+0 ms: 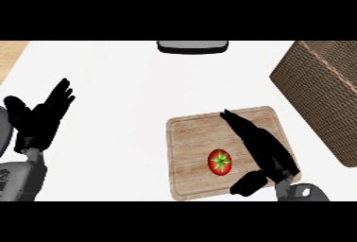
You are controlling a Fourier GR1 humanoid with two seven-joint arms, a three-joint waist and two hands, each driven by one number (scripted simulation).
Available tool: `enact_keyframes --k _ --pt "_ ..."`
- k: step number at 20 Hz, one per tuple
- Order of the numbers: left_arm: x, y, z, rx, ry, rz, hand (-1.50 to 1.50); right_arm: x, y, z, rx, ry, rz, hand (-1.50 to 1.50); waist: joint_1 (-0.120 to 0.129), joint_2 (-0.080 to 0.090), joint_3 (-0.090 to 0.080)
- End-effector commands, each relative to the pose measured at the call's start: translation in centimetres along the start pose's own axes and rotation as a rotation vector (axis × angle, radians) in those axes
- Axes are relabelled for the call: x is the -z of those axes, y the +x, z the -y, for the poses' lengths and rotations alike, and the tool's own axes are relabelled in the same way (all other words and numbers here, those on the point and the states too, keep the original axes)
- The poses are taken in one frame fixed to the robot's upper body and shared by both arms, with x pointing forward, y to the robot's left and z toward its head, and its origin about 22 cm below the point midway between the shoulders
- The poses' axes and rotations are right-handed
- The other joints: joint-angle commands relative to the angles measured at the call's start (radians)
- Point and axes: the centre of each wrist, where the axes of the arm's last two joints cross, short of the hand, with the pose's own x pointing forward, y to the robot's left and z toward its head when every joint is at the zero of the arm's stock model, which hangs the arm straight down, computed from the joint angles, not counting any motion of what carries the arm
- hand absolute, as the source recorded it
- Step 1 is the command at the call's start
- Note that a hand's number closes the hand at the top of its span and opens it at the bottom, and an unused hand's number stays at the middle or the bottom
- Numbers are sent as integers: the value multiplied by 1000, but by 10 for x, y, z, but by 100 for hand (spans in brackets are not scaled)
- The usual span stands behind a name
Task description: Pick the tomato from the cutting board and place it in the basket
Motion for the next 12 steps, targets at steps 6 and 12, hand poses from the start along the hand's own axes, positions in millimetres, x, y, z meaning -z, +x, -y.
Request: enact_keyframes --k 6,12 --pt "-15 -6 13 -3 -7 -10 0 -17 9 -5 41 32 40 -150 0 -1 0" --pt "-6 22 6 -10 12 1 0 -13 18 -23 20 68 91 -150 1 -1 0"
